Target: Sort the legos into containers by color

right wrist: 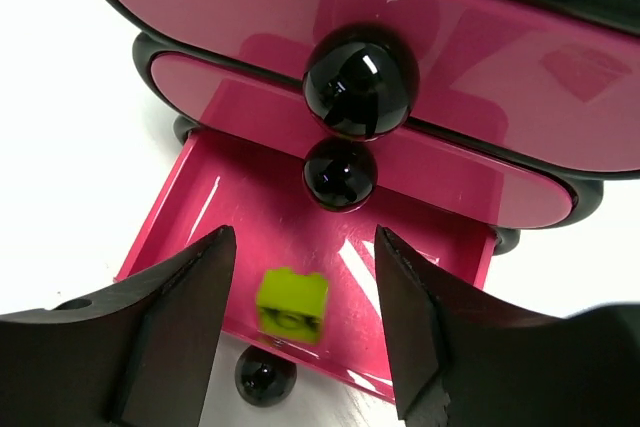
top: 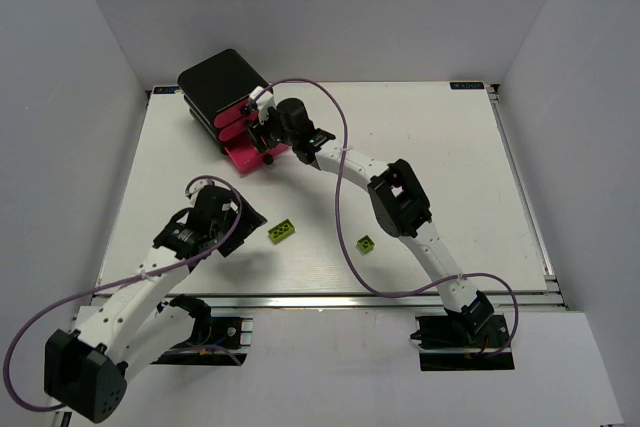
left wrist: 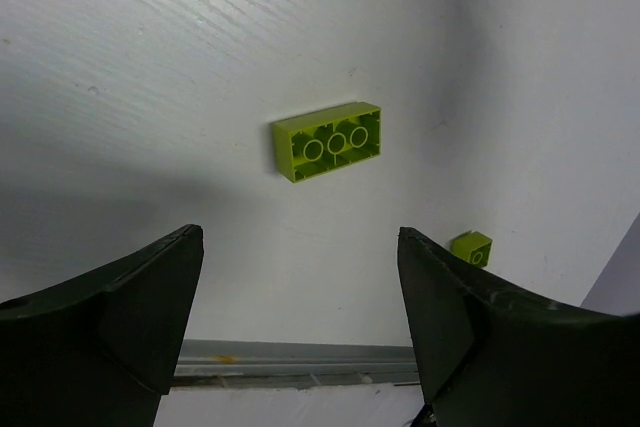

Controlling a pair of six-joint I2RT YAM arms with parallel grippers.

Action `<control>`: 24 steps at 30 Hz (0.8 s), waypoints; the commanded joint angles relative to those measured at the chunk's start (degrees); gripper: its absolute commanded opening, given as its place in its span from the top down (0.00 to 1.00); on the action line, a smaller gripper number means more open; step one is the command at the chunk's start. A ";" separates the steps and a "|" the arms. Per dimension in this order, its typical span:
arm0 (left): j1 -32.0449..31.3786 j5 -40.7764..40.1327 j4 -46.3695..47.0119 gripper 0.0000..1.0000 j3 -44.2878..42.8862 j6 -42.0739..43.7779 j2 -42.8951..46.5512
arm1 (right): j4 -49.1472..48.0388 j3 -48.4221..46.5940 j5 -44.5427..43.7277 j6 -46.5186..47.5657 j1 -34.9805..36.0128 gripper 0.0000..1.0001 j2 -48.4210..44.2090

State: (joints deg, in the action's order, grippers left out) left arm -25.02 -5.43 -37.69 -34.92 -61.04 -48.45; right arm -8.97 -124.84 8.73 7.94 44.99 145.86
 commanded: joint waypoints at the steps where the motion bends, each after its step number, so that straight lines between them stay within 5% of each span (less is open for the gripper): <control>1: -0.47 2.96 3.41 0.12 -3.05 3.89 -4.19 | -3.77 -0.41 -0.29 0.67 -0.43 0.36 -3.82; 7: -0.47 7.95 5.61 0.19 -7.00 14.87 -13.86 | 0.18 2.83 0.76 -2.93 -3.68 0.38 -10.83; 9: -0.47 10.25 6.31 0.24 -9.20 24.53 -16.92 | 2.64 7.66 3.91 -4.69 -7.35 0.43 -14.18; 12: -1.00 13.77 7.98 0.27 -11.57 36.05 -20.01 | 6.07 17.03 17.59 -1.63 -13.14 0.46 -24.53; 16: -1.00 16.15 10.27 0.24 -13.59 49.31 -23.87 | 11.14 29.98 43.15 7.33 -20.20 0.18 -35.01; 24: -4.95 10.98 12.90 0.14 -16.41 60.95 -35.22 | 33.14 42.38 47.96 25.45 -26.70 0.11 -50.65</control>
State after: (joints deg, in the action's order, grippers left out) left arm -28.12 7.53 -26.65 -49.89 -7.18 -81.91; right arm 14.68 -85.67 50.78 25.36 17.34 99.63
